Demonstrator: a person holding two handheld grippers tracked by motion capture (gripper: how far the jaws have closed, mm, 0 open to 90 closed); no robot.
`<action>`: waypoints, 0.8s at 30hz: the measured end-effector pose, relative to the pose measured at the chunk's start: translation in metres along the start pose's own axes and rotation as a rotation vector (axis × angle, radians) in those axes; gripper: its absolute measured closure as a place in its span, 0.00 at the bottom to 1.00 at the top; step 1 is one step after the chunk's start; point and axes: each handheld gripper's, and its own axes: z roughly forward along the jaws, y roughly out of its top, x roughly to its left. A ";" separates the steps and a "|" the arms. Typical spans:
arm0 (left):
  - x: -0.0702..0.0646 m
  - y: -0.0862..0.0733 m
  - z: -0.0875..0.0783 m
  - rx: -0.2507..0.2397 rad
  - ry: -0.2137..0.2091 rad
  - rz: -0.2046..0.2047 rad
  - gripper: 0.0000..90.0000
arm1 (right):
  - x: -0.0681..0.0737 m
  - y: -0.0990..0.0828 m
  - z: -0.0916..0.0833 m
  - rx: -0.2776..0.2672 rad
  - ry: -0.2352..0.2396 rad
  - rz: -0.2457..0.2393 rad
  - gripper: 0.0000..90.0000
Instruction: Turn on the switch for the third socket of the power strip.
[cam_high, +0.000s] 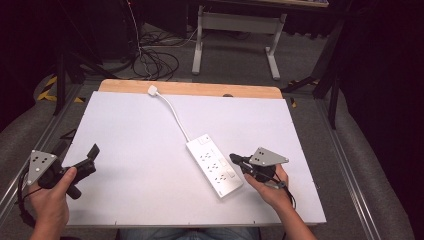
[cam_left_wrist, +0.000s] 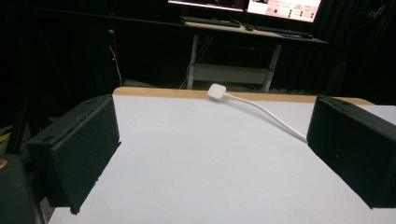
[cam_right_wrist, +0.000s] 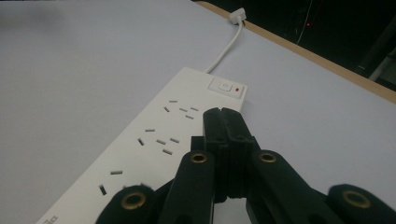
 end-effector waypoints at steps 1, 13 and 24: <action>0.000 0.000 0.000 0.000 0.000 0.001 0.03 | 0.000 0.000 -0.001 -0.004 0.000 0.000 1.00; 0.000 0.000 0.001 0.002 0.001 0.005 0.04 | -0.008 0.002 -0.014 -0.098 -0.025 0.043 1.00; 0.000 0.000 0.000 0.003 0.004 0.005 0.04 | -0.013 0.001 -0.023 -0.167 -0.030 0.080 1.00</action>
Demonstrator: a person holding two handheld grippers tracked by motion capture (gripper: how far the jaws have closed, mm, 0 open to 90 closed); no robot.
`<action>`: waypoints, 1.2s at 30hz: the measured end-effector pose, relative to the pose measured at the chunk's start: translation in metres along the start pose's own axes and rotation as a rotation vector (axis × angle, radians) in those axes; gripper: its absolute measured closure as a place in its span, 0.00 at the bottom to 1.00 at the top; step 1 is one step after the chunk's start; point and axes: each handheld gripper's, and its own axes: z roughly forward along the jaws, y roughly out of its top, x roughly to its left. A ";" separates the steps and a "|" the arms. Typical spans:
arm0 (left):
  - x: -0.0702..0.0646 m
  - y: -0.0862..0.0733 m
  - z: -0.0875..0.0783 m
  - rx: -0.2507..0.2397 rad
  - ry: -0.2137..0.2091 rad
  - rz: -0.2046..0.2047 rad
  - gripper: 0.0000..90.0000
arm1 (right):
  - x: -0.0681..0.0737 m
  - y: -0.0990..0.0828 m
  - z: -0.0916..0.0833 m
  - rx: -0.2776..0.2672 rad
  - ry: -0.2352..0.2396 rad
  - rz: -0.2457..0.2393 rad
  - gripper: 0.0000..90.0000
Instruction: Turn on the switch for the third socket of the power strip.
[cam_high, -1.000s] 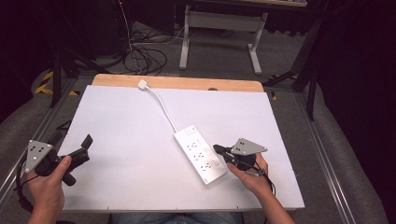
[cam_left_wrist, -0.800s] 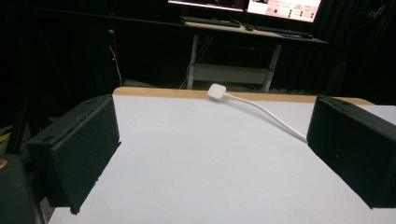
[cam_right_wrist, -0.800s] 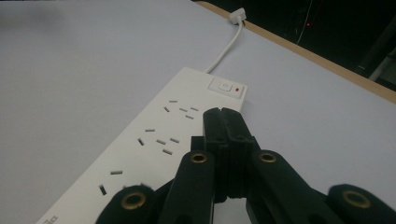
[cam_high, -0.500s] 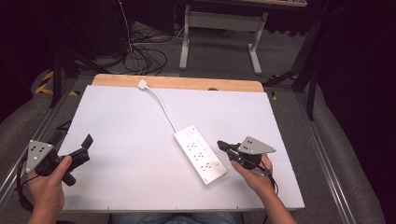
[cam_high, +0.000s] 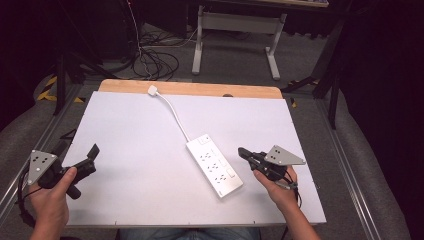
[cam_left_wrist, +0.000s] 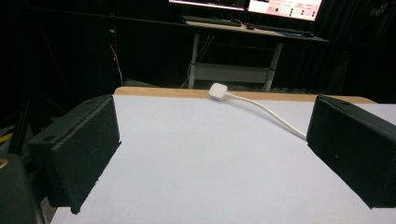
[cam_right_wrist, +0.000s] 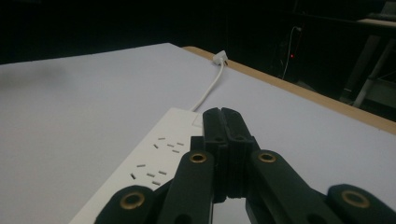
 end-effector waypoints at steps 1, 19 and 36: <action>0.000 0.000 0.000 0.000 0.000 0.001 0.04 | 0.000 0.000 -0.001 -0.012 0.001 0.001 1.00; 0.001 0.000 -0.001 -0.001 0.003 -0.001 0.04 | -0.007 0.001 -0.014 -0.145 0.016 0.075 1.00; 0.002 0.000 -0.001 -0.002 0.004 0.001 0.04 | -0.010 0.001 -0.019 -0.202 0.010 0.089 0.98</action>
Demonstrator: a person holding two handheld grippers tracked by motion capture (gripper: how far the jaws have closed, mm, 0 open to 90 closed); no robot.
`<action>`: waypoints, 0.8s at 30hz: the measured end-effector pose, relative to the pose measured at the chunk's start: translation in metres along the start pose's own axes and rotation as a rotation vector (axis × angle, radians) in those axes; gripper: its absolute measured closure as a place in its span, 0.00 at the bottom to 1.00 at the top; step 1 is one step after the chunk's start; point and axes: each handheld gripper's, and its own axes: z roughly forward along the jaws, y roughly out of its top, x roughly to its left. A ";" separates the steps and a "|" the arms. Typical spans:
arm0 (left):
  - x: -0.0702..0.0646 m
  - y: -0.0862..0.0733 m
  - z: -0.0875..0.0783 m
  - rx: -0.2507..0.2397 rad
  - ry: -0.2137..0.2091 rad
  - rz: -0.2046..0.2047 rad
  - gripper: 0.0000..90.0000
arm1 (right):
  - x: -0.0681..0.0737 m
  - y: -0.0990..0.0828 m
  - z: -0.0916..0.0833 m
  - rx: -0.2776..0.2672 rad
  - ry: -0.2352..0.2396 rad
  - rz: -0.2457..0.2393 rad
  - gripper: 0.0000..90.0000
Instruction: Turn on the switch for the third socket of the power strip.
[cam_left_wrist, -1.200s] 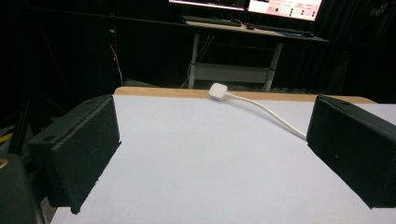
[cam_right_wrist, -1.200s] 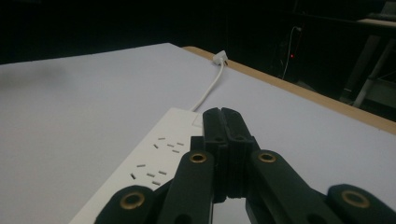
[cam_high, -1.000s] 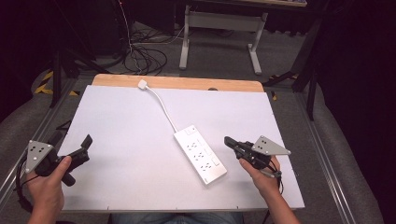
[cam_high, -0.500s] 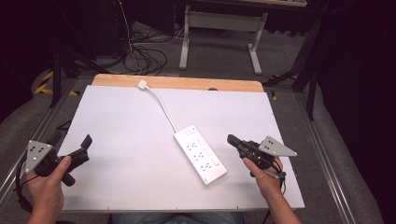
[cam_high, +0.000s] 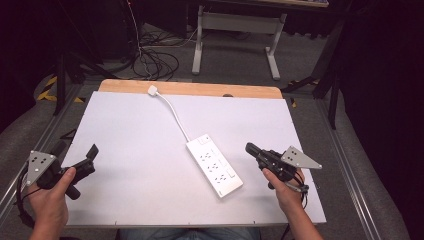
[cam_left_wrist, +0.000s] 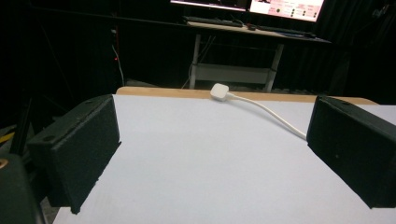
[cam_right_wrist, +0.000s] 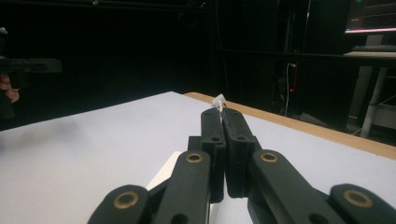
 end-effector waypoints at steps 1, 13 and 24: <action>0.000 0.000 0.000 0.000 0.000 0.000 0.04 | 0.000 0.000 0.000 -0.003 0.001 0.005 0.98; 0.000 0.000 0.000 0.000 0.001 -0.002 0.04 | -0.001 0.001 -0.002 -0.031 0.006 0.021 0.98; -0.001 0.000 0.000 0.001 0.001 0.000 0.04 | -0.002 0.000 0.000 -0.014 -0.006 0.018 0.87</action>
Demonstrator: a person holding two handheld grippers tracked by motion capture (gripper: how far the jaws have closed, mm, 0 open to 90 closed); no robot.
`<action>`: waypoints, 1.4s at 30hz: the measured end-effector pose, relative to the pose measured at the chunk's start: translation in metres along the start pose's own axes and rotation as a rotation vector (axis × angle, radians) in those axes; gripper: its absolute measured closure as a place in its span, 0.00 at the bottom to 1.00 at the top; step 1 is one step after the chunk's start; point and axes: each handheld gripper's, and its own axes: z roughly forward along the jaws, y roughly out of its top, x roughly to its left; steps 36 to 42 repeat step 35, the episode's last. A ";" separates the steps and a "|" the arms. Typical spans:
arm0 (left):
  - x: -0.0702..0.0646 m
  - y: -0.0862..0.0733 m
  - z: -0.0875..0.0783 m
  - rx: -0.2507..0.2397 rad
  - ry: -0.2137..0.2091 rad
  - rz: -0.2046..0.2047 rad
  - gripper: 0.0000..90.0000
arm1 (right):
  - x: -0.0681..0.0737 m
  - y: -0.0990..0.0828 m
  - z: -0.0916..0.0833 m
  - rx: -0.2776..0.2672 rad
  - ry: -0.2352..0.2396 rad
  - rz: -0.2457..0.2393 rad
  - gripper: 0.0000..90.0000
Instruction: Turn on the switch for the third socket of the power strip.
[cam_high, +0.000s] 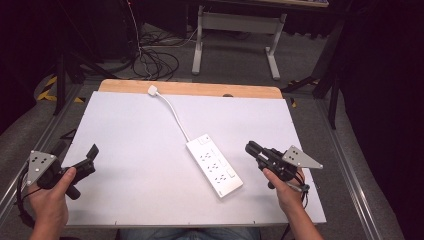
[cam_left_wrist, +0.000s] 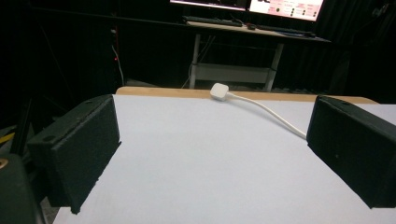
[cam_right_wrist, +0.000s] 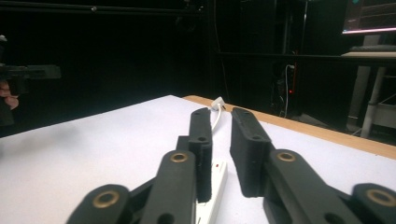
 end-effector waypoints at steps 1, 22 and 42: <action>0.000 0.000 0.000 0.000 0.000 0.000 0.04 | 0.000 0.000 0.000 0.003 -0.002 0.004 0.85; 0.000 0.000 0.000 0.000 -0.001 0.001 0.04 | -0.007 -0.004 0.006 0.005 -0.051 0.095 0.08; 0.000 0.000 0.001 0.000 0.000 0.001 0.04 | -0.008 -0.005 0.005 0.014 -0.062 0.090 0.04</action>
